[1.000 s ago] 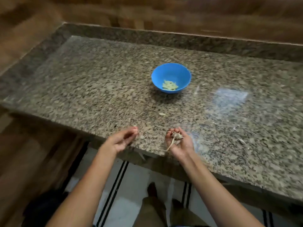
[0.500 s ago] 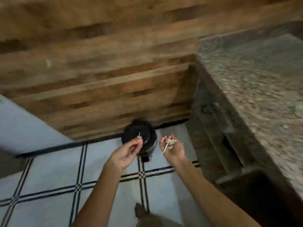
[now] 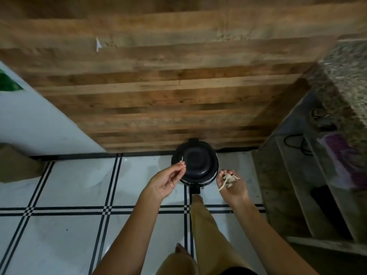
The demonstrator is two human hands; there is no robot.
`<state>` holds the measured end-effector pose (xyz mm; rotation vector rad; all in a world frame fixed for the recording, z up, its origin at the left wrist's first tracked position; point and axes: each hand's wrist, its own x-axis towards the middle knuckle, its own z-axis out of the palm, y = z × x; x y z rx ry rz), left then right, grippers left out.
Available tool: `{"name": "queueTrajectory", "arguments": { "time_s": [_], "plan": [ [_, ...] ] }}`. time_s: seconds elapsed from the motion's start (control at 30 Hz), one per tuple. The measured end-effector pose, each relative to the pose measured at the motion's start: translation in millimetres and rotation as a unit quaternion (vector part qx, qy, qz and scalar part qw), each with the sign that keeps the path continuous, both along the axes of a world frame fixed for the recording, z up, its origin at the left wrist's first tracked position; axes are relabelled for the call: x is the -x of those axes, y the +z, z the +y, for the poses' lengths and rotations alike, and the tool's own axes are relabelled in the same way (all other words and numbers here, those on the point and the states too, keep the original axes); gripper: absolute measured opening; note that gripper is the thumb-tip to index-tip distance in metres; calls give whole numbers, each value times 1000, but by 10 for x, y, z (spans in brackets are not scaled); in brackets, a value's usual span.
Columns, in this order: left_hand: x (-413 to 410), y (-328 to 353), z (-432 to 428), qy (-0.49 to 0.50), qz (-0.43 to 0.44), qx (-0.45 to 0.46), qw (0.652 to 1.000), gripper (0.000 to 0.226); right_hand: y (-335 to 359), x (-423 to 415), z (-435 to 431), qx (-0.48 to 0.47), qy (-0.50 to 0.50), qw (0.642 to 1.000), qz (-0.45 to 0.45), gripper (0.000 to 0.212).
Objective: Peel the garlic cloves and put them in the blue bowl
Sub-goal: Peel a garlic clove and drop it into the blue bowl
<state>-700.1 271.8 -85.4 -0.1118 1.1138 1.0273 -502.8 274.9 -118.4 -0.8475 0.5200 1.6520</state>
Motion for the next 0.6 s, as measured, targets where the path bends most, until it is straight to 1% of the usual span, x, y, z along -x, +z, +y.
{"name": "queueTrajectory", "arguments": {
  "time_s": [0.03,0.1,0.13,0.23,0.33,0.43,0.53,0.6],
  "plan": [
    [47,-119,83,2,-5,7,1000,14,-99,48,82,-4,0,1000,30,37],
    [95,-333,216,6,-12,31,999,15,-361,138,220,-3,0,999,40,40],
    [111,-424,266,9,-15,43,999,14,-427,177,285,8,9,999,31,40],
    [137,-588,386,9,-23,66,997,12,-578,273,401,9,12,999,31,32],
    [153,-581,489,17,-33,72,997,15,-517,331,458,16,21,1000,16,42],
    [191,-521,598,18,-41,48,998,15,-389,451,544,29,14,999,8,32],
    [181,-476,649,5,-45,45,998,16,-342,505,553,22,1,1000,3,53],
    [174,-479,654,-5,-50,45,998,17,-329,520,501,25,-1,1000,-3,58]
  ]
}}
